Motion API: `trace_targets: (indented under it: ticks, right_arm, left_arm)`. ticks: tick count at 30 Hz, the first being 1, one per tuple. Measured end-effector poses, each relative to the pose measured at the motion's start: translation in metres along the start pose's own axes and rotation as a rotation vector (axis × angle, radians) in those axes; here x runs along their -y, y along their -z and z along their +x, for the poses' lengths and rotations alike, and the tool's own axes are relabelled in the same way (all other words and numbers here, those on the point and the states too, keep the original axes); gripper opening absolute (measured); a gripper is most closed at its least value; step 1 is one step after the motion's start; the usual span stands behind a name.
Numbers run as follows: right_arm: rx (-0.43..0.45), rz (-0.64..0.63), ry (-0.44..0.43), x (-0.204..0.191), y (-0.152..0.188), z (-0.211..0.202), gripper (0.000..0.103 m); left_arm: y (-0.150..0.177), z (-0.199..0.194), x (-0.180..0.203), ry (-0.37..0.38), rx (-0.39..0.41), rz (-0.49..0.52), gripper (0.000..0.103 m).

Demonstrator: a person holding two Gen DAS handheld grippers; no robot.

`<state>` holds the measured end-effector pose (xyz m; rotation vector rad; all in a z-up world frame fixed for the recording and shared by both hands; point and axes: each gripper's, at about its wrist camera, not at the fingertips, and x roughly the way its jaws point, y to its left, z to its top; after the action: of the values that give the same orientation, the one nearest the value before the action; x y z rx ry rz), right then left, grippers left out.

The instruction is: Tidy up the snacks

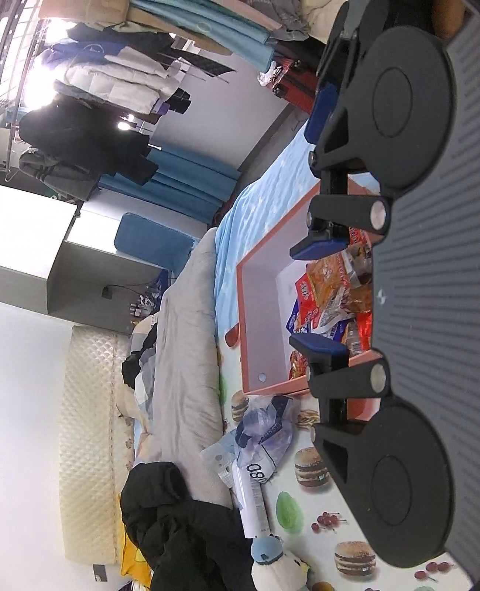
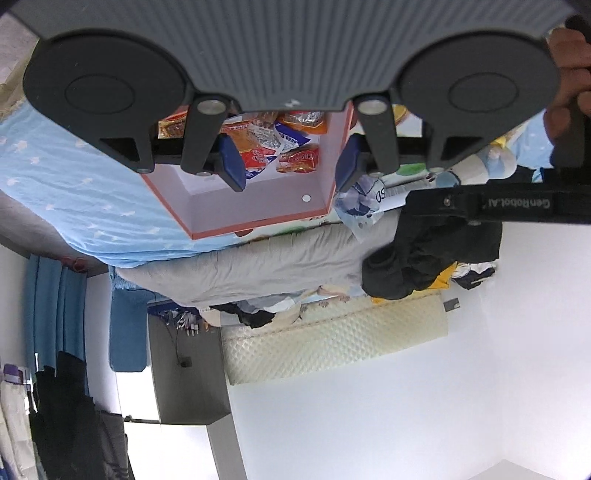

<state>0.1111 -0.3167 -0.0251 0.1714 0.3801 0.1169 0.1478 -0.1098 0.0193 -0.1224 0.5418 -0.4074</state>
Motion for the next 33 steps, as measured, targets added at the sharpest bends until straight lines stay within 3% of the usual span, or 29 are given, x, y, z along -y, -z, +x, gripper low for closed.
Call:
trace_targets:
  ticks: [12, 17, 33]
  right_arm:
    - [0.029, 0.031, 0.034, -0.004, 0.019, -0.040, 0.056]
    - [0.024, 0.044, 0.044, -0.002, 0.027, -0.049, 0.056]
    - [-0.008, 0.042, 0.081, 0.002, 0.043, -0.049, 0.056]
  left_arm:
    - [0.023, -0.037, 0.014, 0.017, -0.009, 0.040, 0.049]
    - [0.032, -0.044, 0.011, 0.014, -0.017, 0.011, 0.049]
    - [0.052, -0.040, 0.011, 0.008, -0.054, -0.004, 0.050]
